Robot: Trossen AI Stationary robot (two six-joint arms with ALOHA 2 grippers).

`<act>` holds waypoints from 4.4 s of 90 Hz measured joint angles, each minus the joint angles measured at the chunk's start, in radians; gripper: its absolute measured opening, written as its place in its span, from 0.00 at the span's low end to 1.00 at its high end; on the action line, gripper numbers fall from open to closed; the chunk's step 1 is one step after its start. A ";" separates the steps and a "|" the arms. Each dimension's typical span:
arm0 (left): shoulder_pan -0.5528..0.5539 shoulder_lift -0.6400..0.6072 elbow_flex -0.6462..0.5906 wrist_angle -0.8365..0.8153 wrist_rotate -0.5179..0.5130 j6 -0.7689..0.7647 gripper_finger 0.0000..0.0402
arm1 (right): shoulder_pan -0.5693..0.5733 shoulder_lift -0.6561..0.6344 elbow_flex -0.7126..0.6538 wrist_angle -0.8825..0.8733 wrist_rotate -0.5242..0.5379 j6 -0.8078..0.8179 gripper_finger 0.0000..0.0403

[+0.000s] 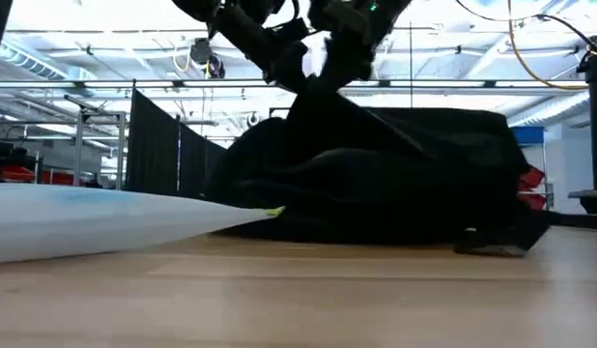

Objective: Unpack backpack
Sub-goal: Open the green zip bag

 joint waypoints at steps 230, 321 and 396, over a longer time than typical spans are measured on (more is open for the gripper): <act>-0.171 -0.104 0.068 -0.486 0.248 0.001 0.01 | -0.143 -0.076 0.053 -0.540 0.361 -0.159 0.00; -0.115 0.097 0.069 -0.577 0.228 -0.103 0.49 | -0.156 -0.076 -0.166 -0.331 0.008 0.076 0.00; -0.296 -0.022 -0.136 -0.938 0.180 -0.587 0.52 | -0.187 -0.150 -0.675 -0.025 -0.063 0.052 0.00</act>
